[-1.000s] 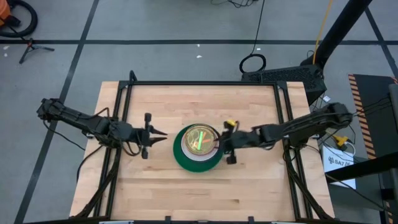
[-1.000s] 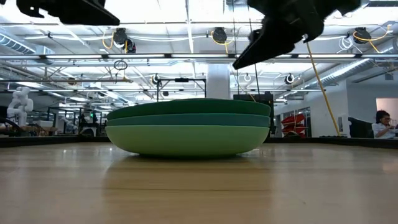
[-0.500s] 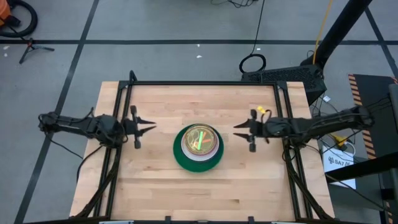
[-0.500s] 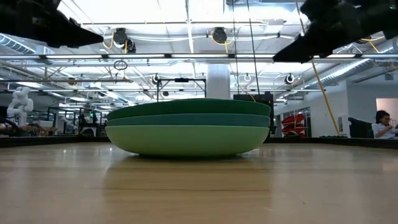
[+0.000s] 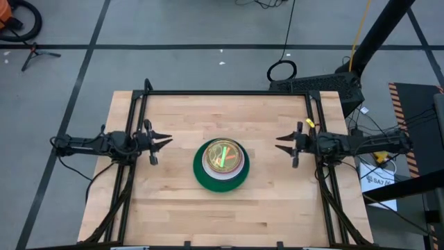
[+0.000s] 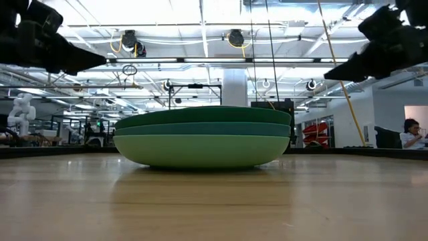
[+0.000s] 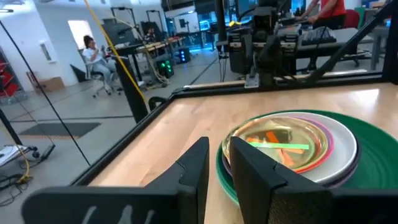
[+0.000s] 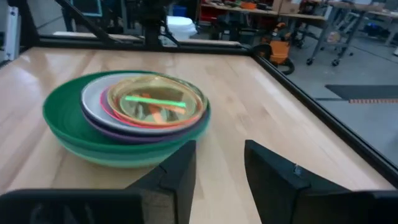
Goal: Stack plastic plates
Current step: Return to Home Position
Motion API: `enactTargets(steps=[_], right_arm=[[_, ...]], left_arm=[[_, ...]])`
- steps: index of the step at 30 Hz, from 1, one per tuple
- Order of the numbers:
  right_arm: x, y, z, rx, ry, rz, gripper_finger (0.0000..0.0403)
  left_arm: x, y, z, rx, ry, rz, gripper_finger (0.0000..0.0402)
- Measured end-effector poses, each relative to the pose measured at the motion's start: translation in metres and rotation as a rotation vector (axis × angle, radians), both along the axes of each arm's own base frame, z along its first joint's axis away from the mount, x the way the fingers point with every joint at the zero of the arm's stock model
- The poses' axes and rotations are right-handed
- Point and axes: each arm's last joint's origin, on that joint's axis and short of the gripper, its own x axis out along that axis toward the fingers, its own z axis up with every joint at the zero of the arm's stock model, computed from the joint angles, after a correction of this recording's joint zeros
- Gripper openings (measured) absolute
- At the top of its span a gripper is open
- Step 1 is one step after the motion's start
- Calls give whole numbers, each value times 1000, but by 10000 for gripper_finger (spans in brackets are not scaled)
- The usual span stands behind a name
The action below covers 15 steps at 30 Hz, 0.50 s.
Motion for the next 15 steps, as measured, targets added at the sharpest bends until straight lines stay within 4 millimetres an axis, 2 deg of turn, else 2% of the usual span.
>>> enactTargets(steps=[8,11,15], right_arm=[[-26,-4,-4,-14,-6,-46,128],[-25,-4,-6,-29,-19,-40,128],[-19,-3,-21,-23,-41,-33,128]], left_arm=[[0,0,-7,-47,-12,-9,72],[0,-1,-7,-63,-15,-25,72],[1,-2,-7,-84,-7,-74,72]])
